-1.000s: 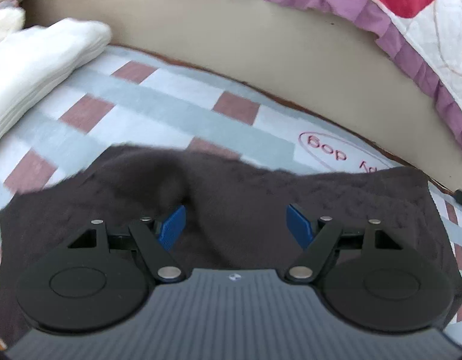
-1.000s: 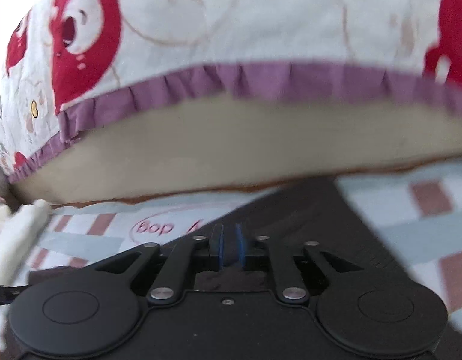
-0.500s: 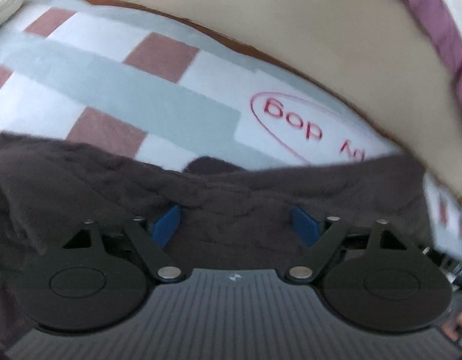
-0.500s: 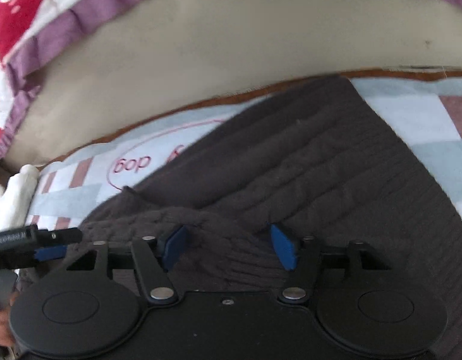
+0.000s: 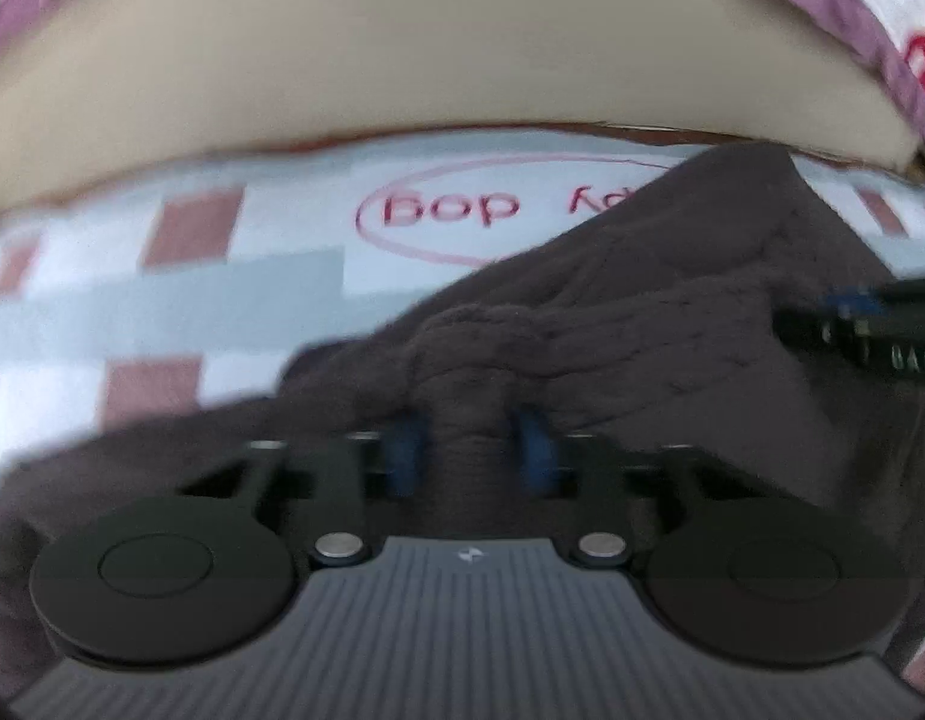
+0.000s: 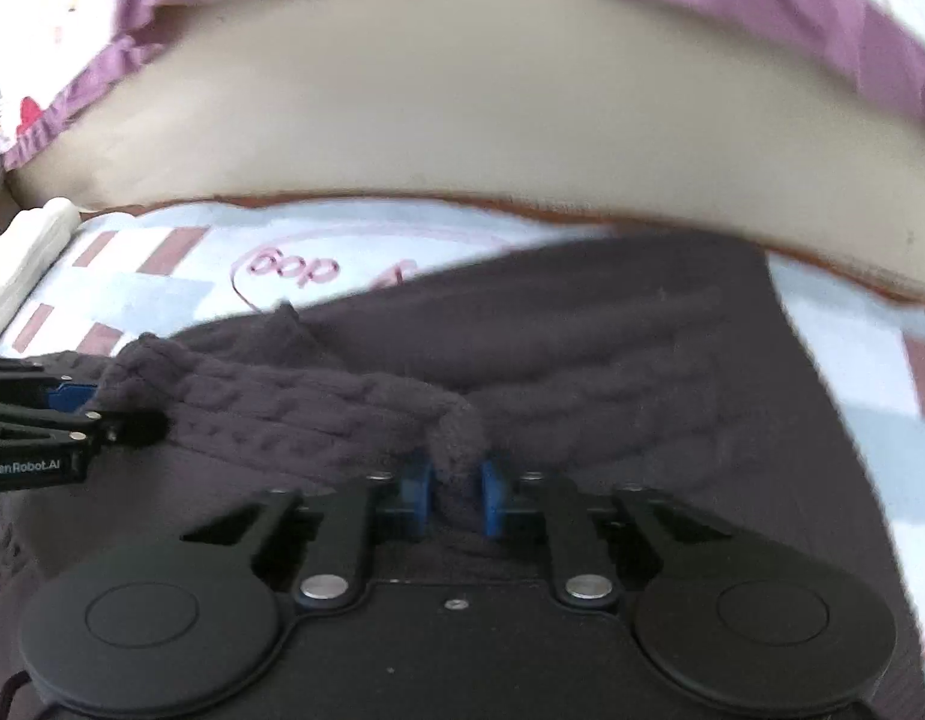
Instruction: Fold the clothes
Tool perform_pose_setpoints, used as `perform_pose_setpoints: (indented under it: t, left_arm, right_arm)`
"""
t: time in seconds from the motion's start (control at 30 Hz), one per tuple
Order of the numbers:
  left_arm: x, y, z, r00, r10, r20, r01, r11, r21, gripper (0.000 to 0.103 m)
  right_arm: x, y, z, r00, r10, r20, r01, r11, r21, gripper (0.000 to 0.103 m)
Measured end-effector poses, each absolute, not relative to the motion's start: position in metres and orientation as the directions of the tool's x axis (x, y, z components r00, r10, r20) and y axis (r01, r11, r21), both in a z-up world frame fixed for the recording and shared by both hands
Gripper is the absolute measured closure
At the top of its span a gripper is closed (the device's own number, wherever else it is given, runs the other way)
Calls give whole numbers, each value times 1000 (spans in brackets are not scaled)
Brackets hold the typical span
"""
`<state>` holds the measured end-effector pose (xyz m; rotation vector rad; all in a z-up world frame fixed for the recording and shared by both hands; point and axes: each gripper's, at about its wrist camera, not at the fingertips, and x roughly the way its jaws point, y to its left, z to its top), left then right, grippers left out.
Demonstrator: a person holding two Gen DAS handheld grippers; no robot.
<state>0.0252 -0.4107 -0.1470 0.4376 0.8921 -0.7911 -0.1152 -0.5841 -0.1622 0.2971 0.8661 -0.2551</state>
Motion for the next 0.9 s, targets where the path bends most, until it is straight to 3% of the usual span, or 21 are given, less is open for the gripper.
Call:
perform_pose_setpoints:
  t: [0.17,0.23,0.27,0.3,0.43,0.53,0.63,0.73,0.8,0.9]
  left_arm:
    - [9,-381,-117,488,-477,-731,704,711,6,86]
    - [6,-360,-102,535,-501,-680,664,747,-28,94]
    - [6,-347,-94,557,-511,-655,642,765,-50,103]
    - [4,-334,-88,565,-521,-640,625,776,-79,103]
    - [-12,-276,-71,538,-565,-626,572,790,-222,103]
    - [-24,-243,-70,505,-557,-659,525,804,-277,103]
    - [-29,-219,-81,442,-589,-676,452,797,-399,100]
    - [-25,-191,-80,443,-615,-652,376,788,-487,89]
    - [-21,-177,-77,480,-603,-637,336,797,-502,67]
    - [-19,-165,-77,497,-613,-614,295,785,-545,59]
  right_arm:
    - [-131,-586,-138,711,-142,-689,349,922,170,90]
    - [-140,-580,-122,769,-175,-616,332,931,150,90]
    - [-146,-574,-114,798,-192,-571,317,940,127,90]
    - [-152,-569,-105,826,-193,-530,296,948,116,90]
    - [-193,-544,-70,909,-135,-394,200,971,129,91]
    - [-219,-517,-59,933,-56,-356,115,982,147,90]
    - [-229,-486,-63,907,129,-400,-44,976,215,90]
    - [-232,-443,-67,835,303,-460,-233,951,202,90]
    - [-232,-421,-72,761,420,-494,-335,907,255,90]
    - [-232,-390,-90,598,534,-597,-409,844,346,90]
